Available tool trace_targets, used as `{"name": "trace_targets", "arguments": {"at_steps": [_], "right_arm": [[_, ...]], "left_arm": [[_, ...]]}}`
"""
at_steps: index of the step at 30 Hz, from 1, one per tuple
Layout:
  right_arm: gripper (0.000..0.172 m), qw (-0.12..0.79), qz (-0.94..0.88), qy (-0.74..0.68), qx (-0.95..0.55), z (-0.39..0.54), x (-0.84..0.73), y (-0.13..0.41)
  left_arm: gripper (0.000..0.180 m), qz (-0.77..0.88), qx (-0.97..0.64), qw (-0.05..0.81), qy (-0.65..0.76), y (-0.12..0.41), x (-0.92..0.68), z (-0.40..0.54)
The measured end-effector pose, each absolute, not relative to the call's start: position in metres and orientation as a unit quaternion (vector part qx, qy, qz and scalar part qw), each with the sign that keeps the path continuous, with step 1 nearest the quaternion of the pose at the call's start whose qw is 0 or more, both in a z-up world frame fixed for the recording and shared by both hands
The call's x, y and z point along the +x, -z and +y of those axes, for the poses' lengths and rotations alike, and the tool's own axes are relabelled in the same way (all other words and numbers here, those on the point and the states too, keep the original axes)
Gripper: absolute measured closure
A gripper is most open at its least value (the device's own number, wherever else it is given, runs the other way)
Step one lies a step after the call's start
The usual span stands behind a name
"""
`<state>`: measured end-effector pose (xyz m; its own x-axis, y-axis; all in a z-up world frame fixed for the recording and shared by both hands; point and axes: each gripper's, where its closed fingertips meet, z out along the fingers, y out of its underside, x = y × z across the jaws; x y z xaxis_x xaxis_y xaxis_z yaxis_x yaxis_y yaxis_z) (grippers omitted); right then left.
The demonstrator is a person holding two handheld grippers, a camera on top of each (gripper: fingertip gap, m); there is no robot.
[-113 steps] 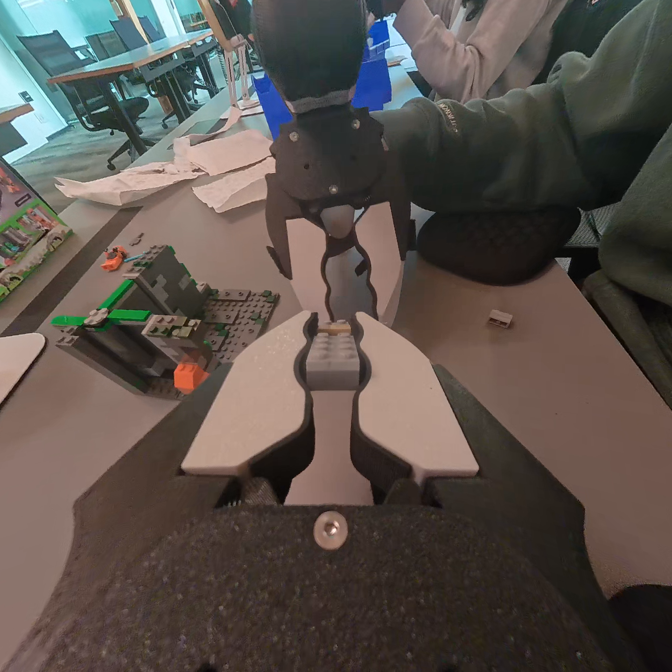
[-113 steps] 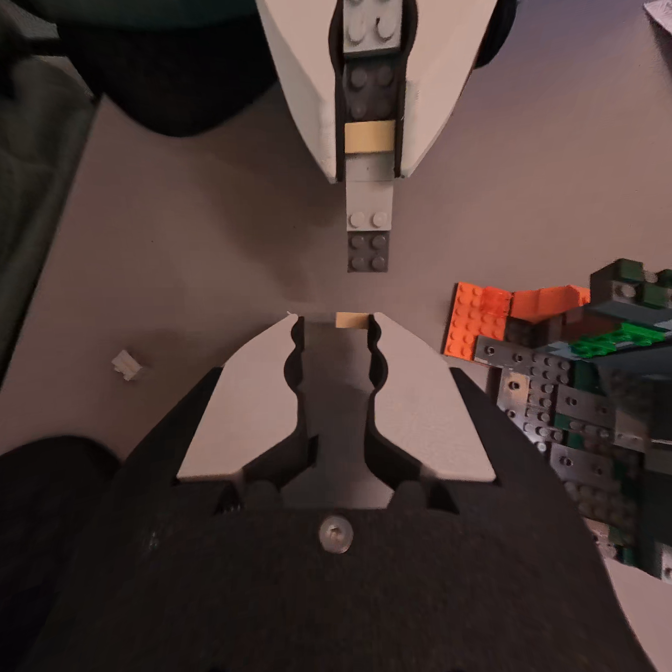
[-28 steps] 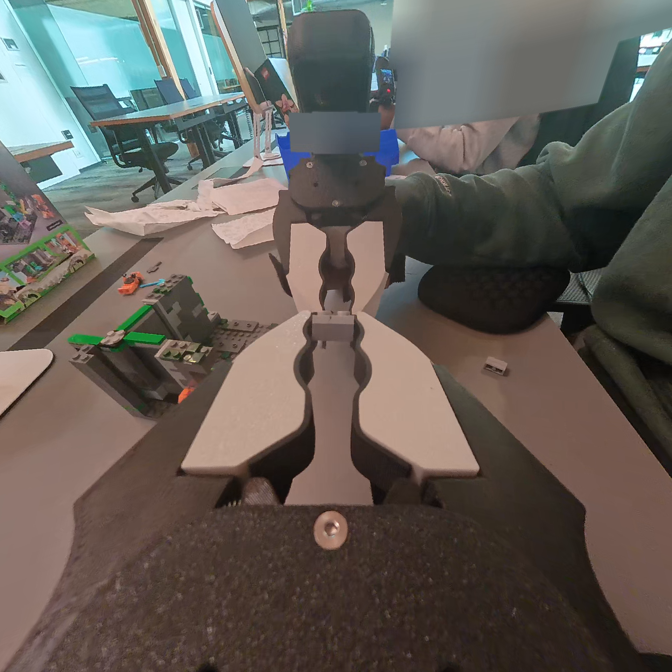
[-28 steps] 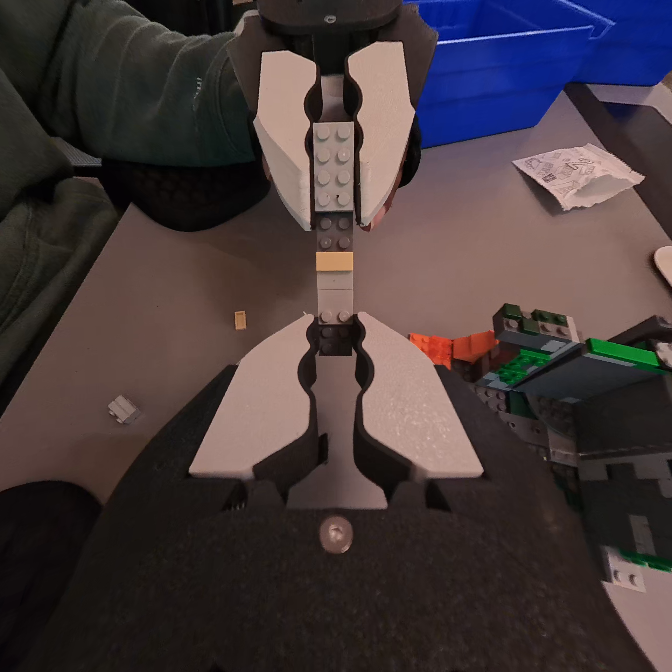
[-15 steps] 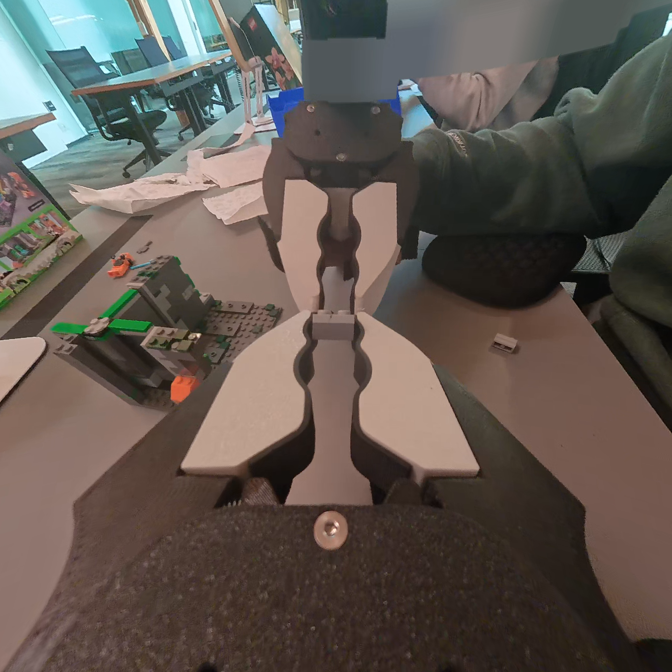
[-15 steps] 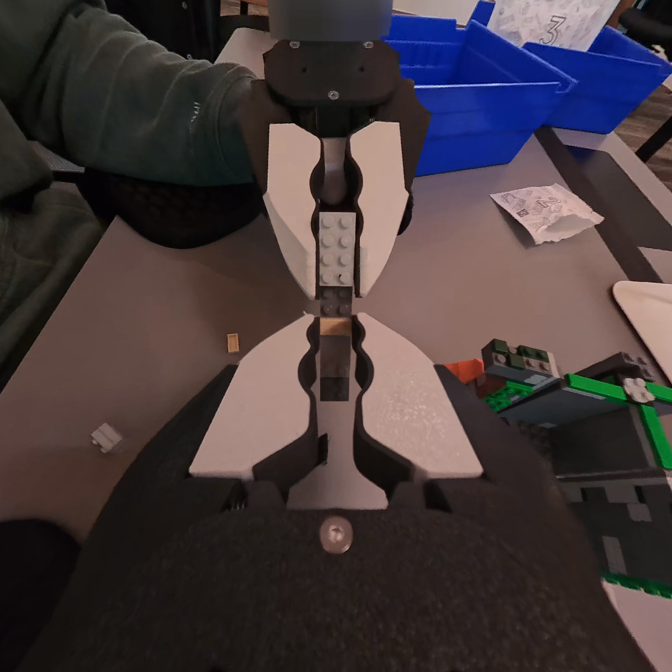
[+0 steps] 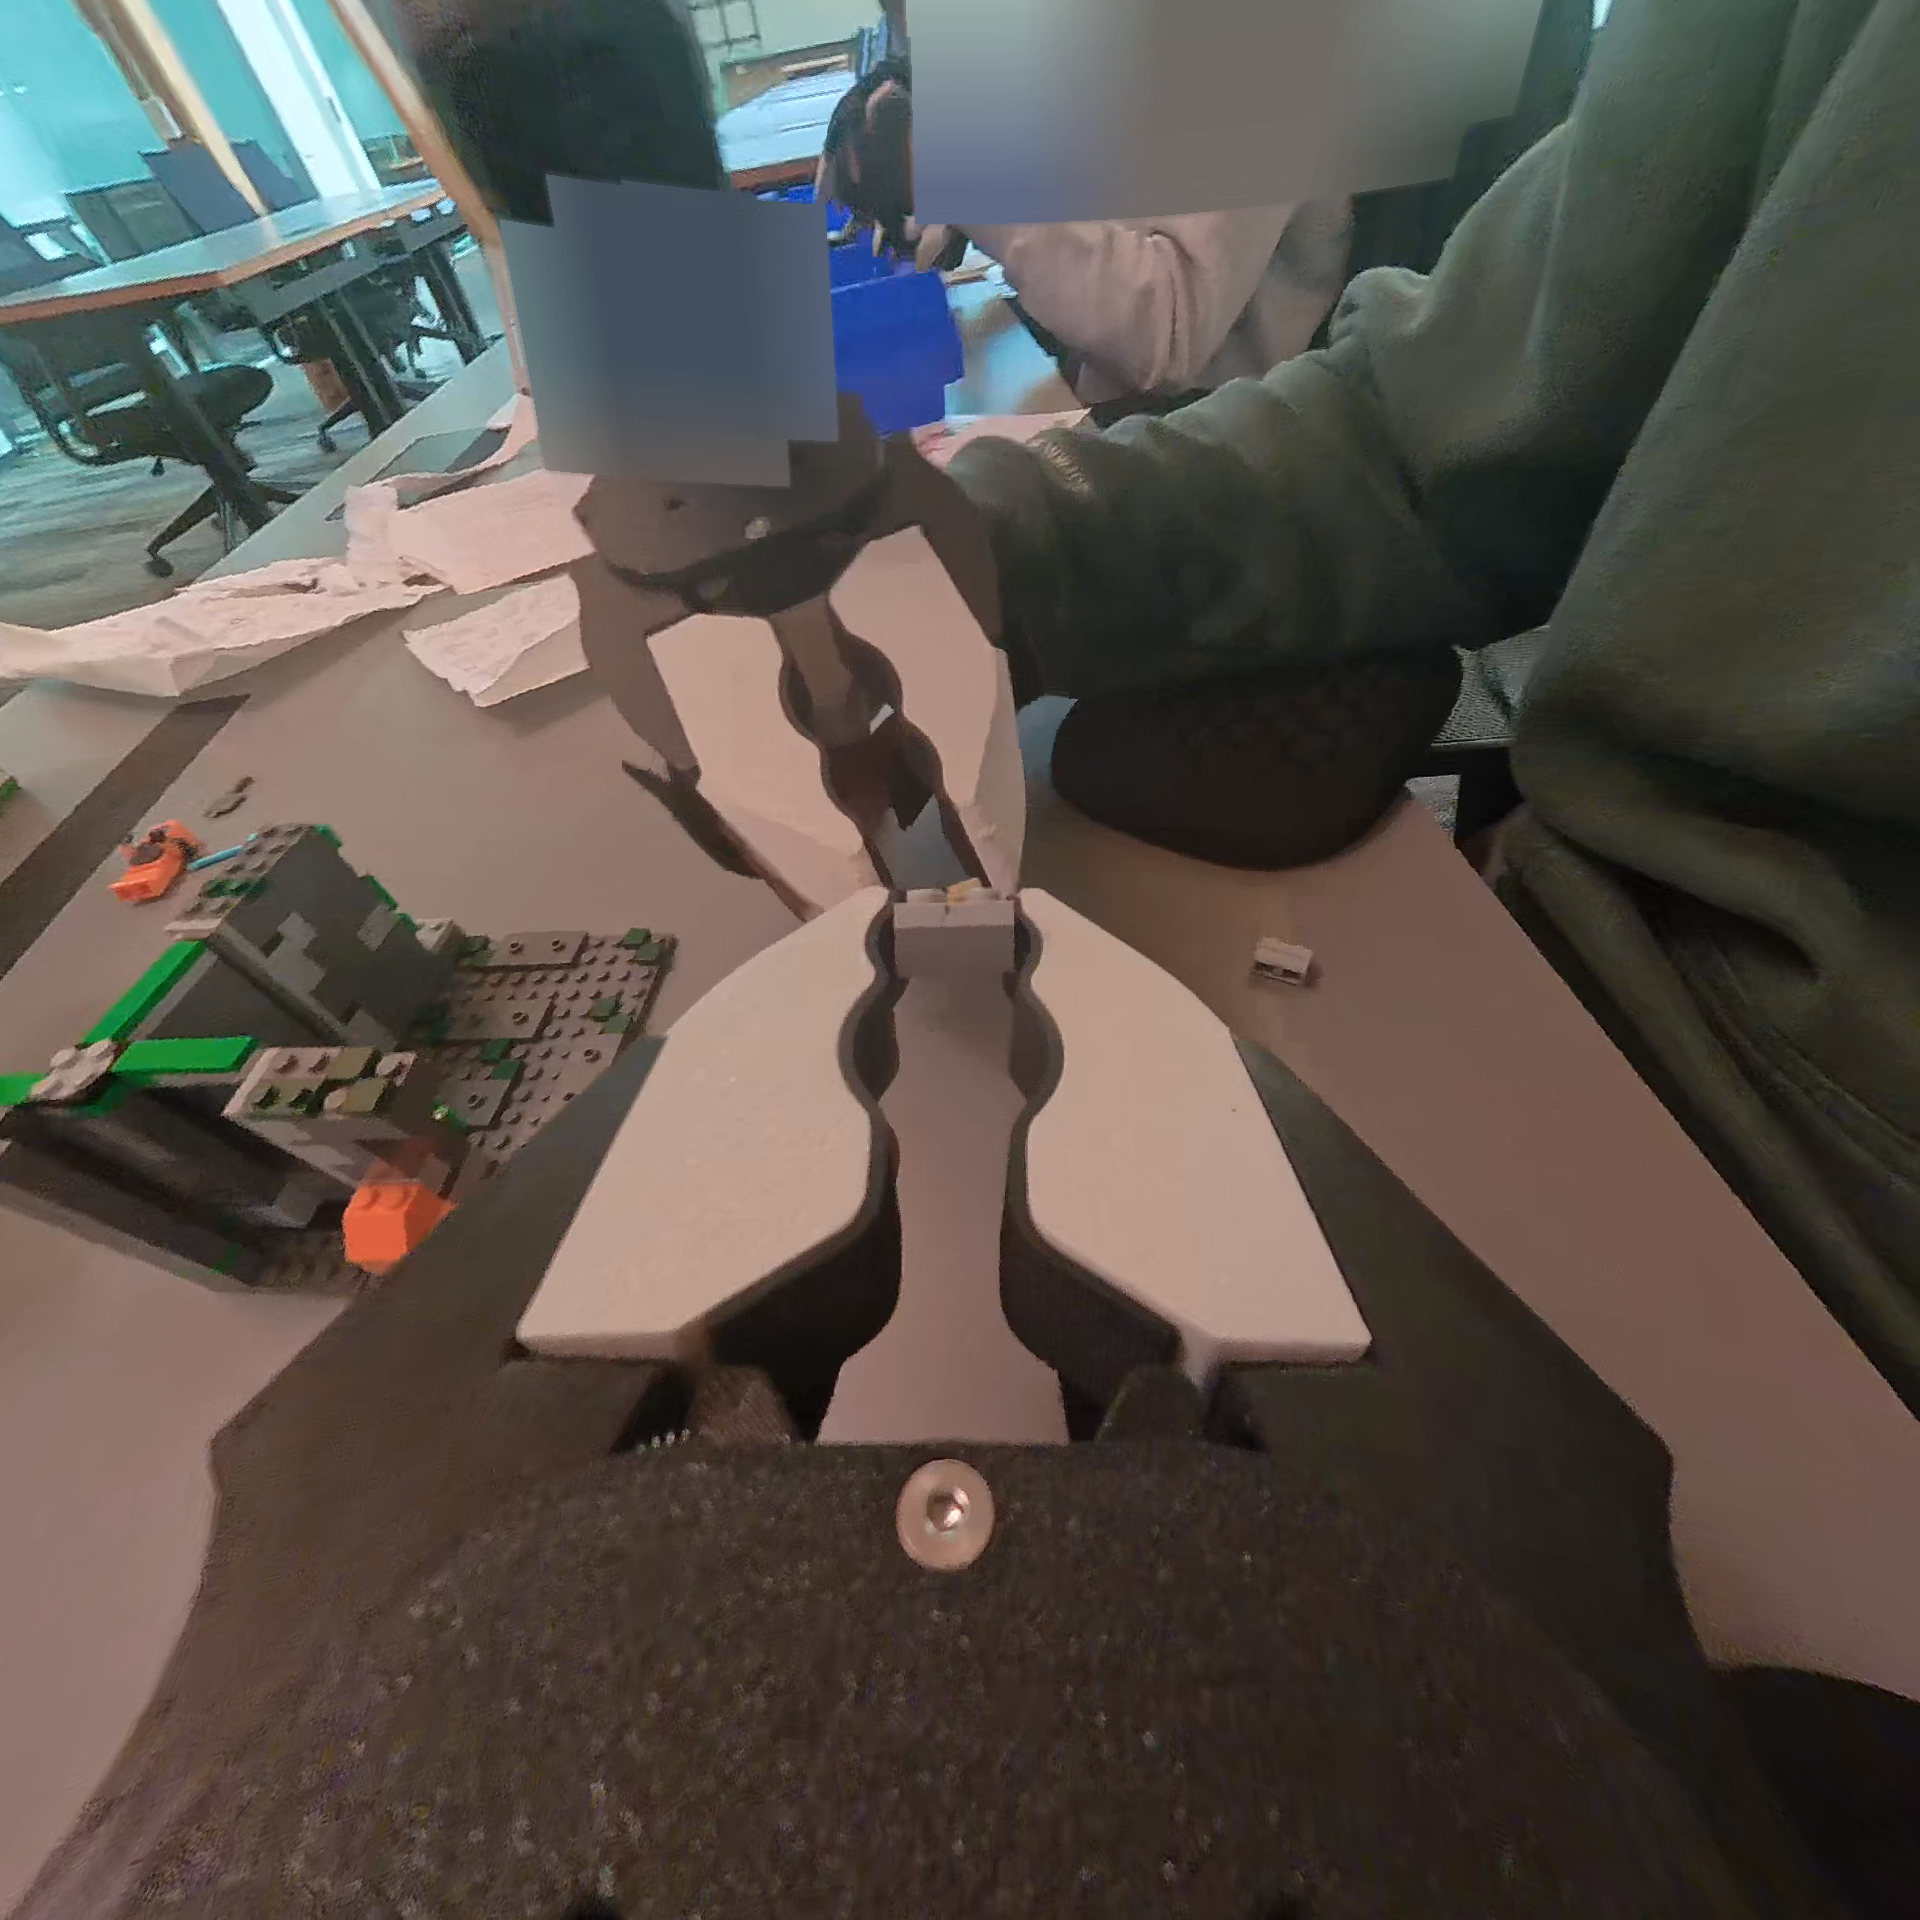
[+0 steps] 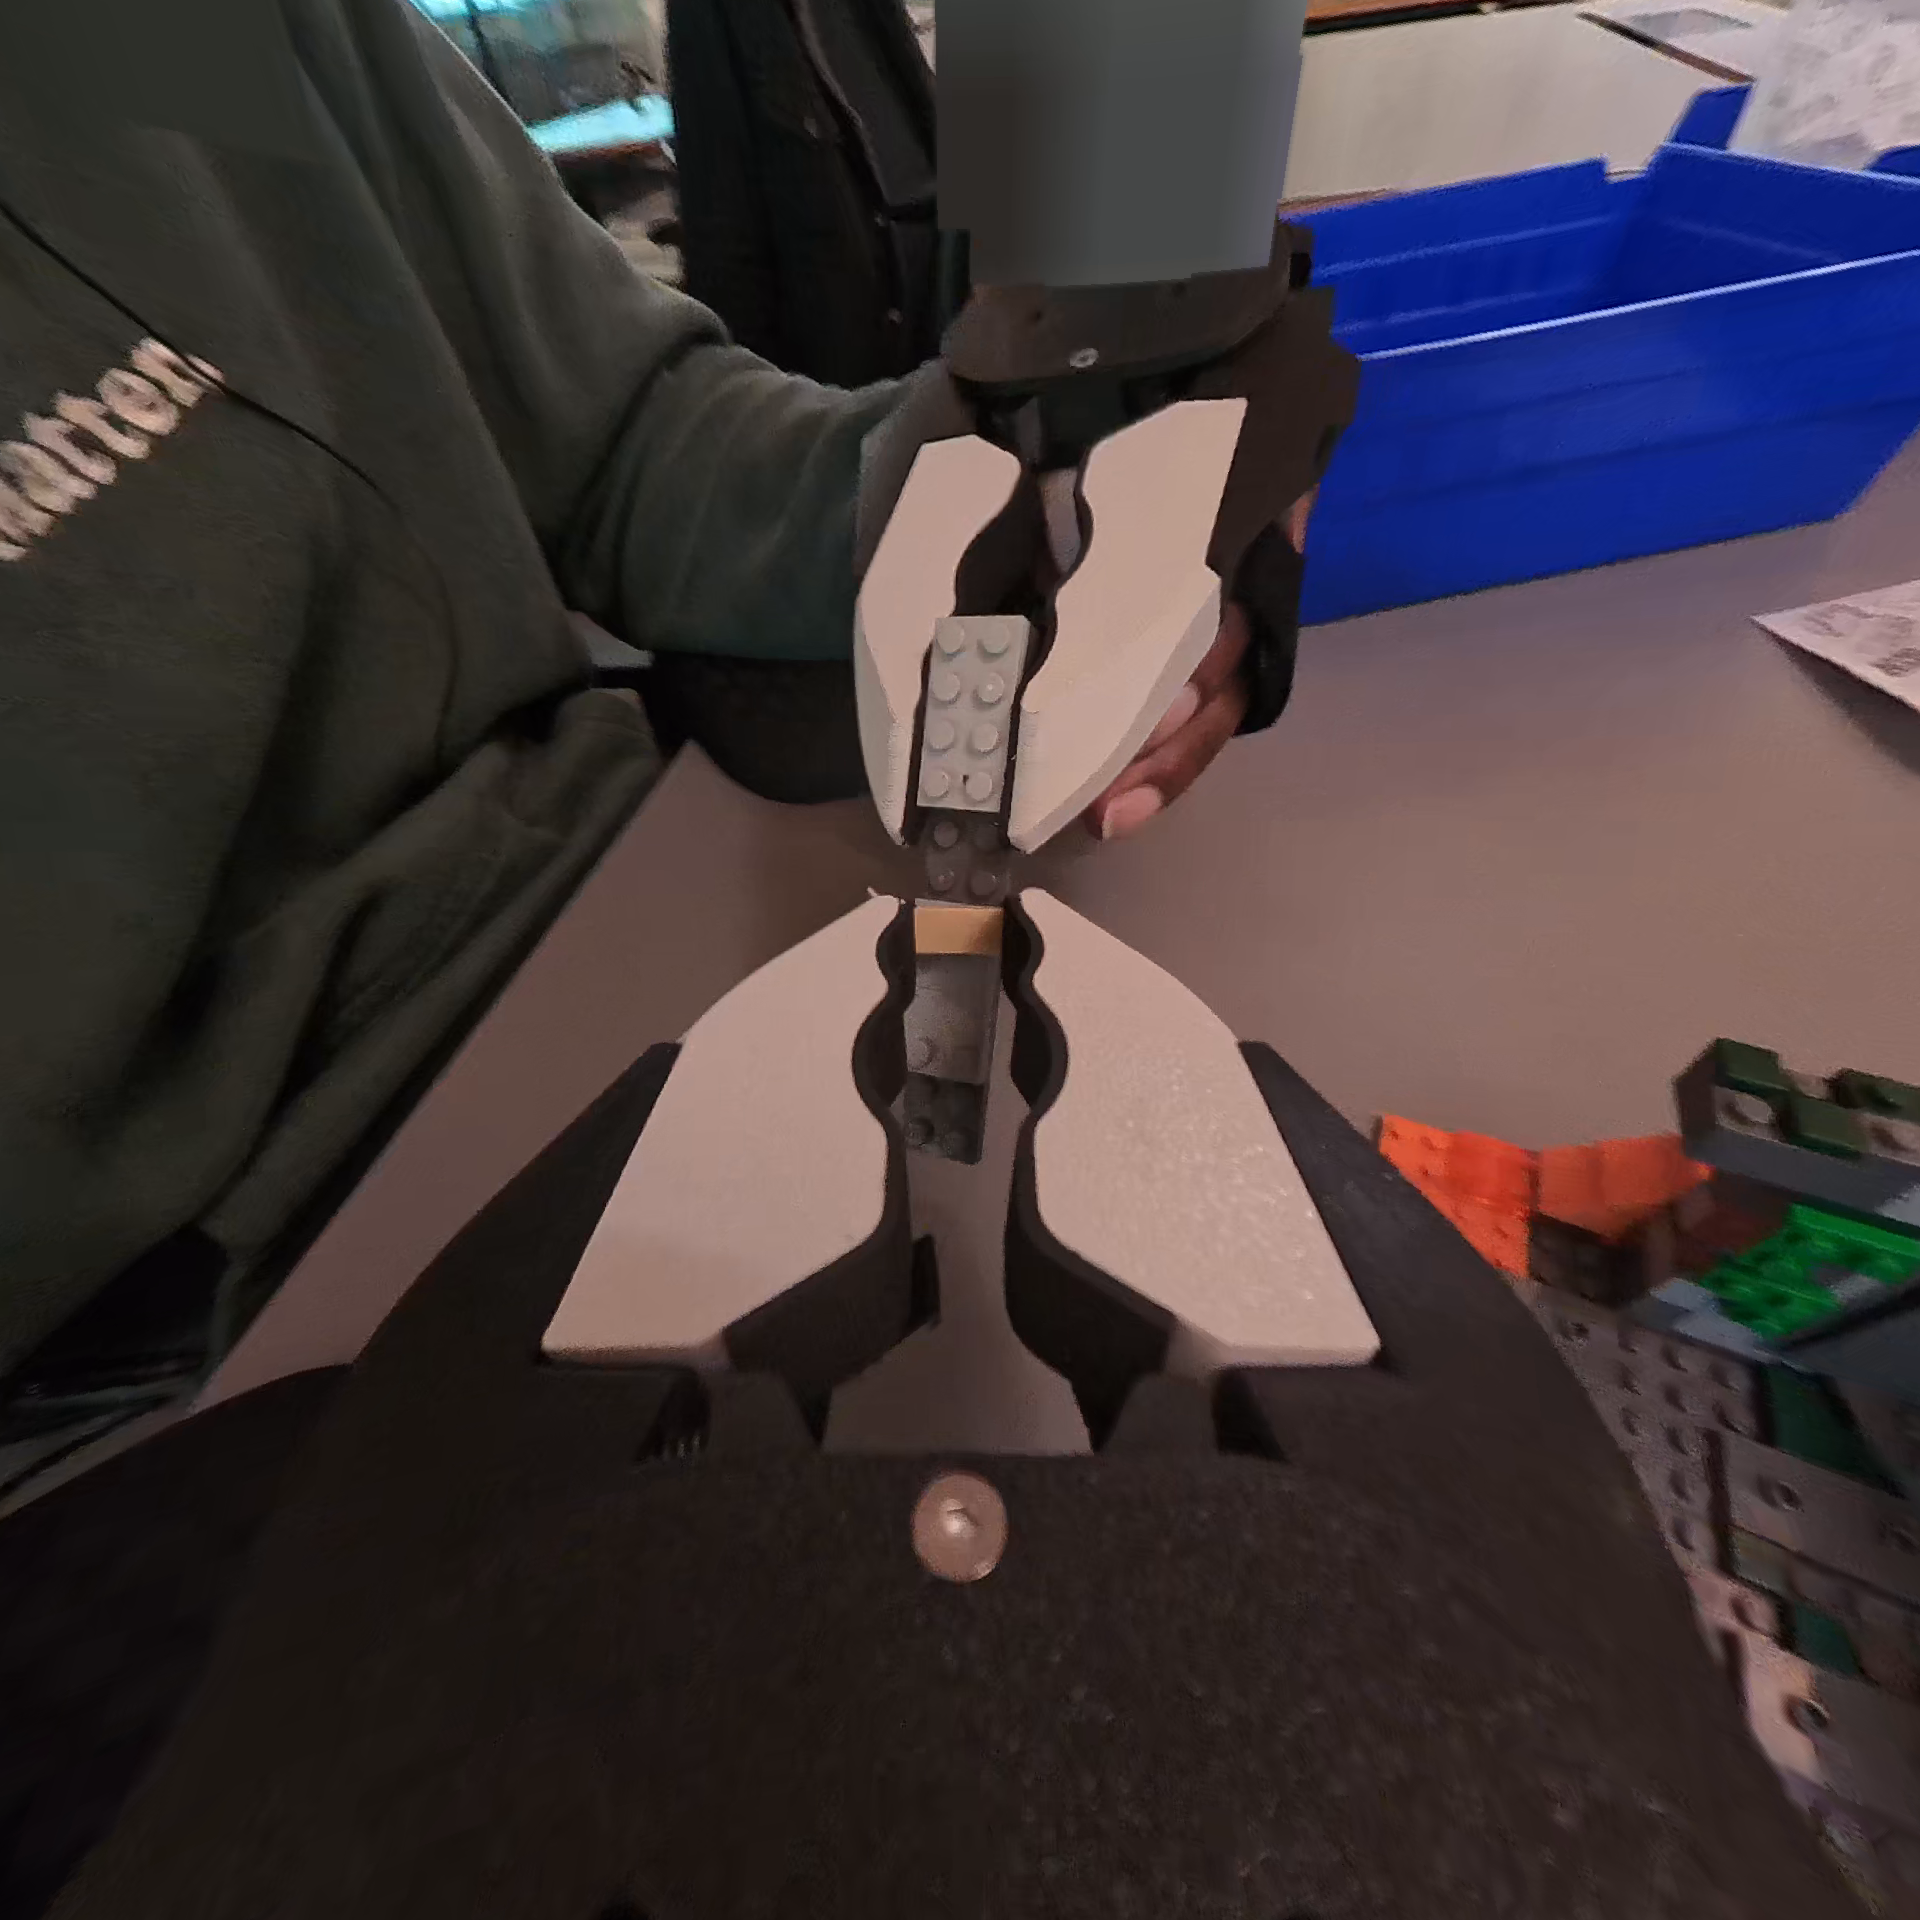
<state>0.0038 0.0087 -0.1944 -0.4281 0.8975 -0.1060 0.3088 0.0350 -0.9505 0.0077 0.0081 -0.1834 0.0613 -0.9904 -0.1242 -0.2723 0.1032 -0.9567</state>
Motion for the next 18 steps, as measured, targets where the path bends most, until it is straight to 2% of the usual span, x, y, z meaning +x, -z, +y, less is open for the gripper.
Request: {"name": "trace_targets", "arguments": {"at_steps": [5, 10, 16, 18], "right_arm": [[0.156, 0.289, -0.635, -0.55, -0.458, 0.013, 0.004, 0.184], [0.156, 0.282, -0.67, -0.46, -0.509, 0.029, 0.016, 0.205], [0.155, 0.19, -0.75, -0.352, -0.527, 0.008, 0.021, 0.254], [0.148, 0.172, -0.757, -0.353, -0.523, 0.0, 0.018, 0.26]], "left_arm": [[0.163, 0.571, -0.553, 0.472, 0.38, 0.184, 0.006, 0.008], [0.163, 0.539, -0.588, 0.496, 0.343, 0.186, -0.007, 0.033], [0.163, 0.489, -0.62, 0.523, 0.321, 0.186, -0.019, 0.058], [0.163, 0.494, -0.622, 0.518, 0.316, 0.19, -0.016, 0.058]]}}
